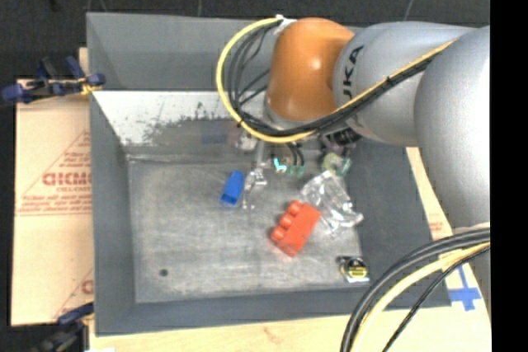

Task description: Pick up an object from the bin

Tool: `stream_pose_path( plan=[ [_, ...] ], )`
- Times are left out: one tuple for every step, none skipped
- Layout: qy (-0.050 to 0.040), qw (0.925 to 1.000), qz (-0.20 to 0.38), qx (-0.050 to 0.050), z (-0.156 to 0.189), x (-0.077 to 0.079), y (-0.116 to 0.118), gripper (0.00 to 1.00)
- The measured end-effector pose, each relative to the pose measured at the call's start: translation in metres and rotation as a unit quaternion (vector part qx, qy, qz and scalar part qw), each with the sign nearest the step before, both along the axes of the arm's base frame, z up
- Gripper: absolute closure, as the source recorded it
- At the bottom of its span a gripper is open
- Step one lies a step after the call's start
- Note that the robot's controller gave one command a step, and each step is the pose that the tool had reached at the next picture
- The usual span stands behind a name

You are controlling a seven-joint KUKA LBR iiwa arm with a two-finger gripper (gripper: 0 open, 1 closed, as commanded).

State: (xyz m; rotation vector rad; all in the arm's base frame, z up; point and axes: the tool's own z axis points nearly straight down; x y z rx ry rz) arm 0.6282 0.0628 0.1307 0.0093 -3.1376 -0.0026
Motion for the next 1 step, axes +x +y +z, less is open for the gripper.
stream_pose_path(
  plan=[
    [-0.0058,0.9982,0.060,-0.001,-0.0537,0.0065,0.0091,0.00]
  ],
)
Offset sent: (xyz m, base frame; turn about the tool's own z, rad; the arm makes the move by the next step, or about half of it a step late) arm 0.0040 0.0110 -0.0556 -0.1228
